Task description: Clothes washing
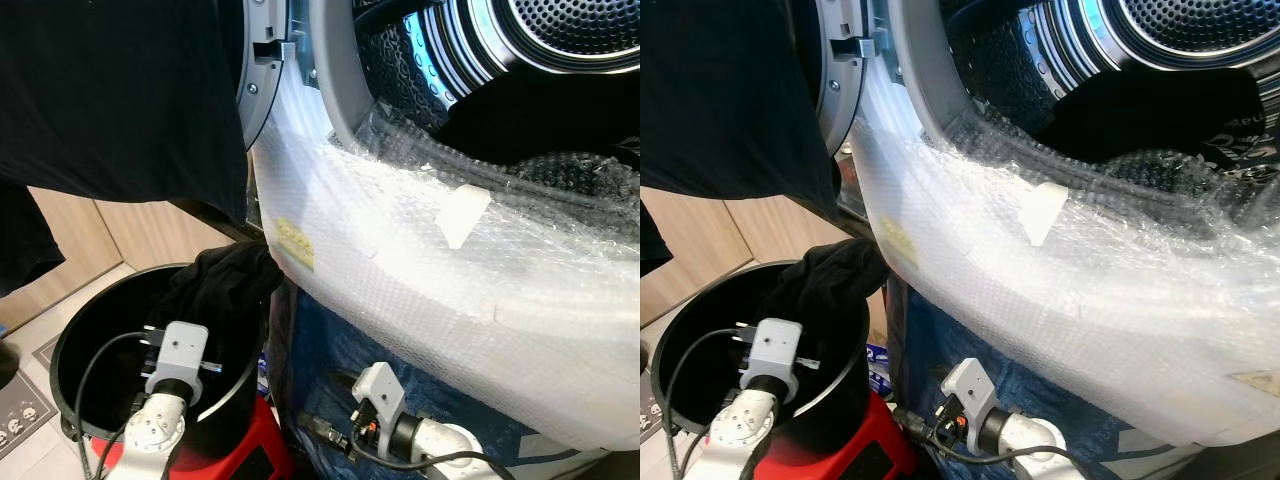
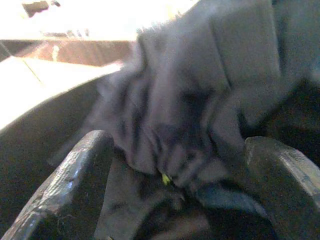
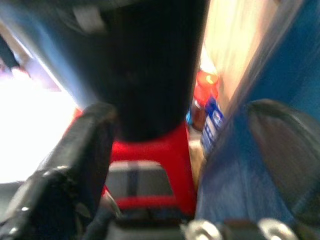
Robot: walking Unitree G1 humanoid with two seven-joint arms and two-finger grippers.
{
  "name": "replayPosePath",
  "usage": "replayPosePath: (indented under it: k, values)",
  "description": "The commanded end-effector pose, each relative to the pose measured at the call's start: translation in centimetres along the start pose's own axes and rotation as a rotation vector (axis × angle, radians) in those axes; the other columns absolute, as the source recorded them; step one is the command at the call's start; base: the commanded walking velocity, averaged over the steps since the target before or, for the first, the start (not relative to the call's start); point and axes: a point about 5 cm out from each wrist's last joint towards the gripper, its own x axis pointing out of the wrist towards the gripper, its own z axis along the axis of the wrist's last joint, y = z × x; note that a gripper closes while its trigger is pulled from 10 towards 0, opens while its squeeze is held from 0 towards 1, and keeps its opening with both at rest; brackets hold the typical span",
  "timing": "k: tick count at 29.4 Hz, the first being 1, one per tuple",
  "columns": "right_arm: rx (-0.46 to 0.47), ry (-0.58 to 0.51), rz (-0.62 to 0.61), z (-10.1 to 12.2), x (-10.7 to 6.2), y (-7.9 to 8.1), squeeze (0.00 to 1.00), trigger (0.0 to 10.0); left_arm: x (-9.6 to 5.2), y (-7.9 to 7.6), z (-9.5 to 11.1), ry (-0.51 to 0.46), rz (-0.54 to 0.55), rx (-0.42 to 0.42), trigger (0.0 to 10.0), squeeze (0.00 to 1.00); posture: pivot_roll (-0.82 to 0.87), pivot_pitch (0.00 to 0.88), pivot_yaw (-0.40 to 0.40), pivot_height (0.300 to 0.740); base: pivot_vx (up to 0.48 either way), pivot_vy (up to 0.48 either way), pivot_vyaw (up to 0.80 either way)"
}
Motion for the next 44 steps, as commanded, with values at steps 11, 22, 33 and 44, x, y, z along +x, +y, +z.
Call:
replayPosePath:
  k: [11,22,33,44]
  values:
    - [0.013,0.121,-0.086,-2.9,1.7,0.7,1.00,10.0,0.2,2.3,5.3,-0.149,-0.008,-0.096,10.0,0.00,0.13,0.129,-0.039,0.740,0.000,0.000,0.00]
    - [-0.046,0.209,-0.153,-4.3,1.6,0.5,0.00,10.0,0.6,2.0,6.1,-0.079,-0.021,-0.153,10.0,0.00,0.13,0.143,-0.043,0.740,0.000,0.000,0.00]
    - [-0.068,0.230,-0.148,-4.9,1.7,1.1,0.00,10.0,-0.6,4.1,5.6,0.123,0.050,-0.184,10.0,0.02,0.15,0.138,-0.015,0.740,0.000,0.000,0.00]
    - [-0.106,0.223,-0.110,-4.4,2.5,1.9,0.00,10.0,-1.5,4.3,2.6,0.402,0.039,-0.400,10.0,1.00,0.16,0.124,-0.002,0.740,0.000,0.000,0.00]
